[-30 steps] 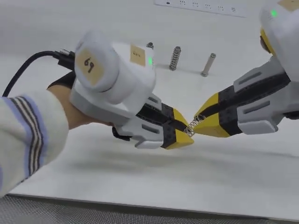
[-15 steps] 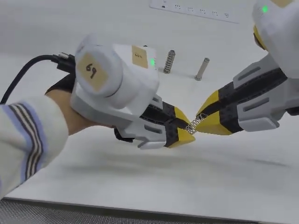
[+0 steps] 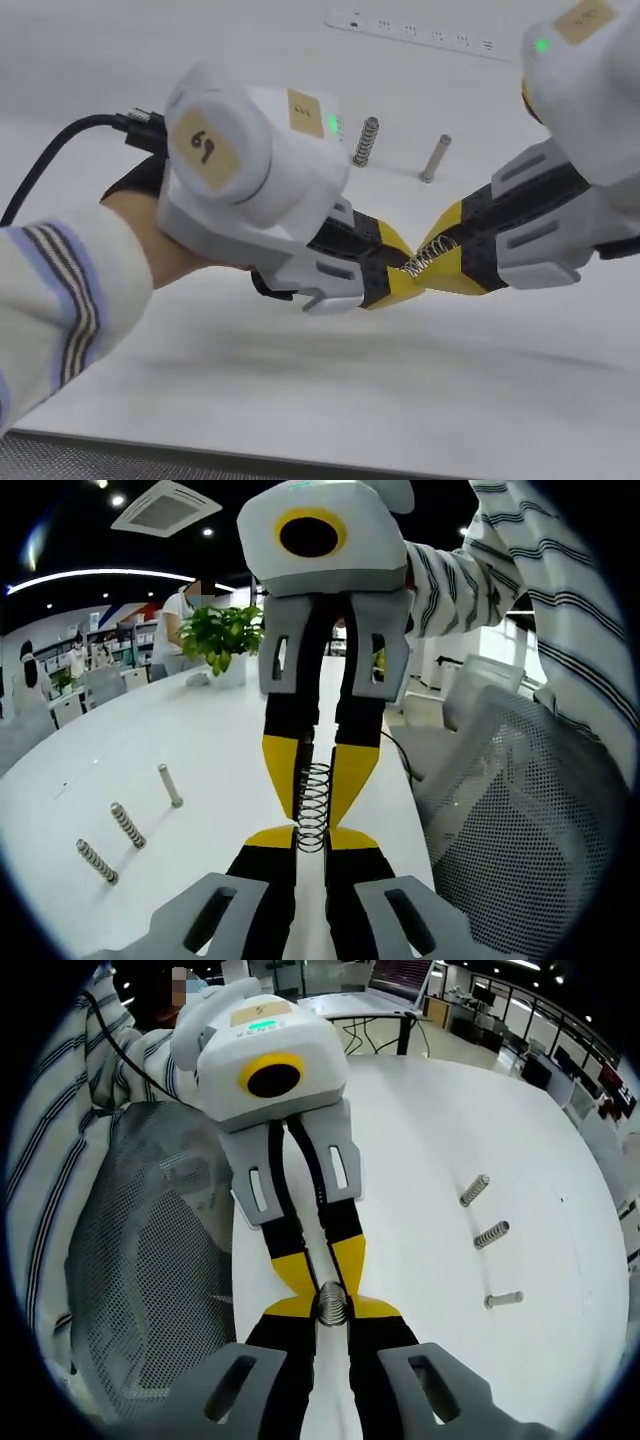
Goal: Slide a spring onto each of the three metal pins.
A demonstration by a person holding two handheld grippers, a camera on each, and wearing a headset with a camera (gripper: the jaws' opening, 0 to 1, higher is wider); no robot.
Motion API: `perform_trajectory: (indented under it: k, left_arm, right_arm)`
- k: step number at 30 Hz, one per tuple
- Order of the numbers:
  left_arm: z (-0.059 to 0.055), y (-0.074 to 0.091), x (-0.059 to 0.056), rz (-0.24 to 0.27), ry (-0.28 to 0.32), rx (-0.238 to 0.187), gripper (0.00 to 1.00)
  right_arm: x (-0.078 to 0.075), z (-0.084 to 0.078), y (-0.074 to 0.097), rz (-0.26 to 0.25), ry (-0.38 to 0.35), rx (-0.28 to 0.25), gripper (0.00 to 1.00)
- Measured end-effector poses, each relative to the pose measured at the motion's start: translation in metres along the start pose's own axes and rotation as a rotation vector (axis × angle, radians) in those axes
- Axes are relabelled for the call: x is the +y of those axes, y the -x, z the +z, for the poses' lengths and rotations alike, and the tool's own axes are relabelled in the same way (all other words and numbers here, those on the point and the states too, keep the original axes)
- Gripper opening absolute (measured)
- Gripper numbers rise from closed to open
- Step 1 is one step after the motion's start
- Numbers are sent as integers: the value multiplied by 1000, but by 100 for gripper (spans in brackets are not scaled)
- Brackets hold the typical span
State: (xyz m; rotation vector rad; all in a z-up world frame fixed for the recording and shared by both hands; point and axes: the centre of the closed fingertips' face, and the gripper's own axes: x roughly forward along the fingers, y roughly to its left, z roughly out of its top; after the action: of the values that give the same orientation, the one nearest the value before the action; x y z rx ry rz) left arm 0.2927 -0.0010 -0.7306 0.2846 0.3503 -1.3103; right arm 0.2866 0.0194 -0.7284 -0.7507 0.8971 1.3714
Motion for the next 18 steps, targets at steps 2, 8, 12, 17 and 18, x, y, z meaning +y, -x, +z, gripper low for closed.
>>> perform_trajectory:
  k: [2,8,12,17,18]
  left_arm:
    - [1,1,-1,2,-14,5,2]
    - [-1,1,-1,-6,53,8,2]
    - [-5,2,-1,-10,40,16,2]
    - [-8,2,-3,-17,39,20,2]
    - [-8,2,-3,-17,41,21,2]
  right_arm:
    - [0,0,0,3,-9,-1,8]
    - [0,1,-1,-1,-64,16,8]
    - [1,0,-5,-6,-140,18,7]
    - [6,-1,-5,5,-201,20,7]
    - [6,-1,-5,6,-209,21,7]
